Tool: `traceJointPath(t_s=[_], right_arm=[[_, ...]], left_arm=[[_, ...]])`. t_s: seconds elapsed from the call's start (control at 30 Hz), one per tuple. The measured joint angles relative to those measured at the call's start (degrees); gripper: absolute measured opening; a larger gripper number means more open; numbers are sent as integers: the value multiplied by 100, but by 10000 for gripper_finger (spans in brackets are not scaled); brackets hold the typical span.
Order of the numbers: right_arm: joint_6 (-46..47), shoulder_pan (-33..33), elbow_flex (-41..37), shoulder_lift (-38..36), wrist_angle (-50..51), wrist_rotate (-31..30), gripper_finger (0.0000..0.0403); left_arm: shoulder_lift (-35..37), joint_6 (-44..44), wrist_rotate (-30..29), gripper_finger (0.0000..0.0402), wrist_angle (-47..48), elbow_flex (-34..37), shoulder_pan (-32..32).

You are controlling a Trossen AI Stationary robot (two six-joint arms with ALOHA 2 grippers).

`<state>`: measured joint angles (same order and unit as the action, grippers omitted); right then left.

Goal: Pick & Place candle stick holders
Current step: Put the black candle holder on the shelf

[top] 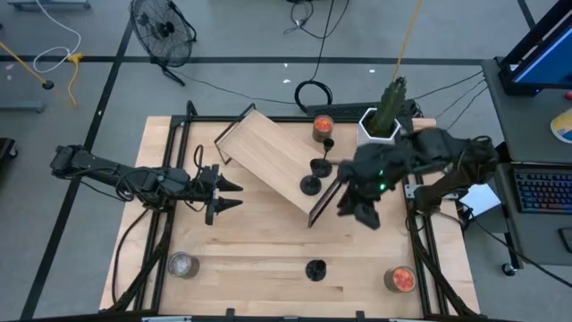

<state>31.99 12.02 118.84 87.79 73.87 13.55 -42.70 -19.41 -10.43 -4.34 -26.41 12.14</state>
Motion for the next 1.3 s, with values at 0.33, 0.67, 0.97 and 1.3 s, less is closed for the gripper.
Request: traceJointPath(t_s=[0.33, 0.67, 0.97, 1.3], right_arm=[[692, 276, -1600, 9, -630, 153, 98], [1273, 411, -2926, 10, -2134, 762, 98], [1514, 626, -3173, 4, -2291, 443, 94], [1498, 845, -3173, 4, -2604, 112, 93]], left_arm=[[0, 23, -1, 221, 0, 0, 0], [0, 85, 249, 221, 9, 0, 0], [0, 108, 499, 221, 37, 0, 0], [1, 131, 500, 221, 33, 0, 0]])
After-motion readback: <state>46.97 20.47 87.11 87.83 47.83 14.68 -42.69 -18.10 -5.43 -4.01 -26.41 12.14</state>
